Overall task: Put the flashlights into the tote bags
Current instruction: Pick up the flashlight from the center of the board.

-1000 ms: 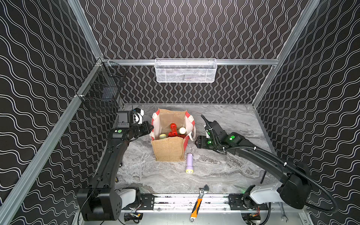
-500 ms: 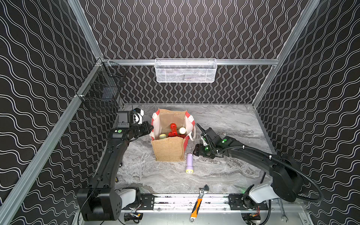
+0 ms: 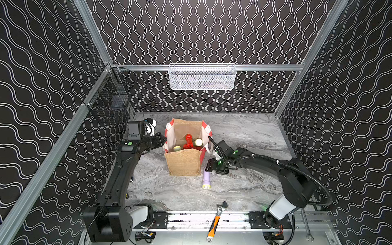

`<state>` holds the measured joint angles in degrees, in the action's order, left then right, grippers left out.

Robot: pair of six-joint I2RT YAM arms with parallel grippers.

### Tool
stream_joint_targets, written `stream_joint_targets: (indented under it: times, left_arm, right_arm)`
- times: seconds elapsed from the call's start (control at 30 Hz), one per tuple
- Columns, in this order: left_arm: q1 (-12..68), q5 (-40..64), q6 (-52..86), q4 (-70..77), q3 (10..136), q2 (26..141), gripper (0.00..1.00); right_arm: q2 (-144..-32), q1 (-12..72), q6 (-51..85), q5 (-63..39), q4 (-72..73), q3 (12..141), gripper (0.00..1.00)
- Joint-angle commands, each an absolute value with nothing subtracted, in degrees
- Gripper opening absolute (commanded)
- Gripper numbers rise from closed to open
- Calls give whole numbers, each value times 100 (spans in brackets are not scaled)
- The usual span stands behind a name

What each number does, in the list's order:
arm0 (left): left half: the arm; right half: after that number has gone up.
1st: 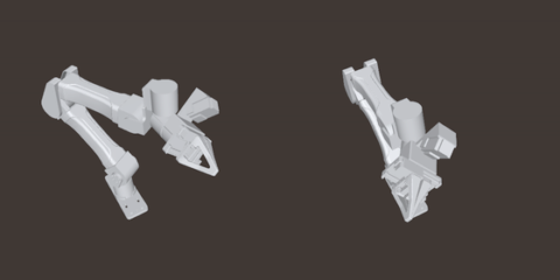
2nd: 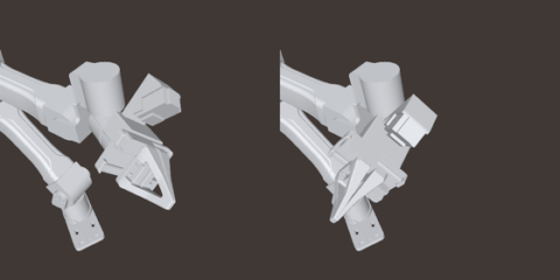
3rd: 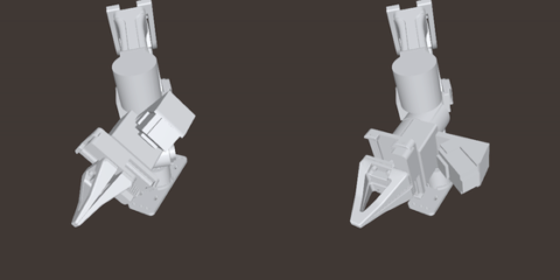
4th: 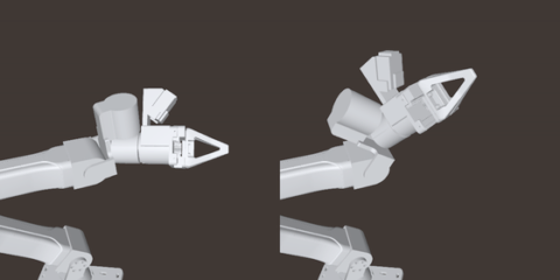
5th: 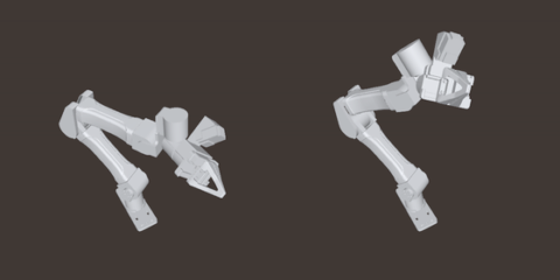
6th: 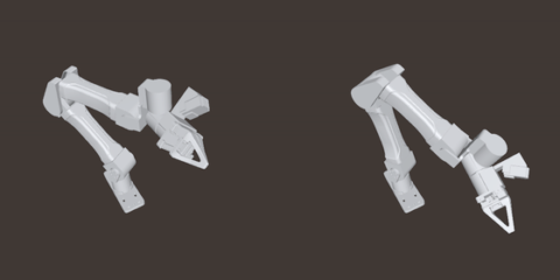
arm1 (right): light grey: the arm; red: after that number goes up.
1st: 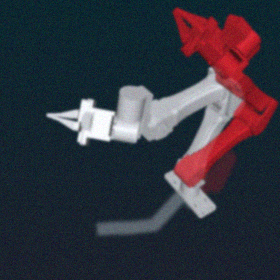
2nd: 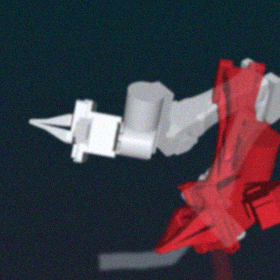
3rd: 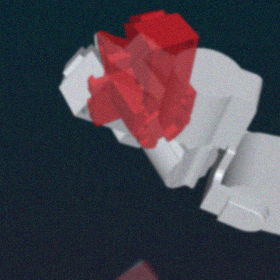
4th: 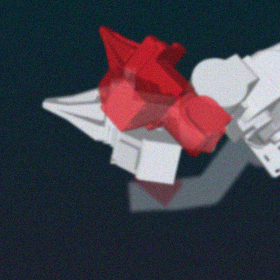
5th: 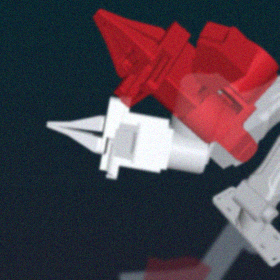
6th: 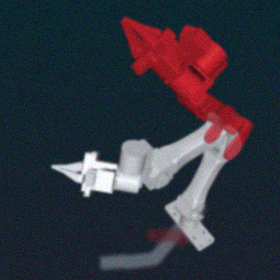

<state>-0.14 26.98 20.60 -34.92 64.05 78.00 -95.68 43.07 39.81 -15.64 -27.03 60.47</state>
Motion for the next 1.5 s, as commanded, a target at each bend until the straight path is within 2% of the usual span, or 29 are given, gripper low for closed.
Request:
stream_joint_targets:
  times: [0.0, 0.6, 1.47]
  left_arm:
    - [-18, 2694, 1935, -3384, 6386, 7811, 16]
    - [-18, 2731, 1898, -3415, 6470, 7789, 16]
    - [-18, 2848, 1909, -3382, 6452, 7739, 16]
  right_arm:
    - [-9727, 4317, 3879, -1685, -2798, 6242, 71]
    - [-10269, 4553, 4194, -1626, -3475, 6604, 67]
    - [-11090, 4614, 4039, -1174, -4095, 7277, 54]
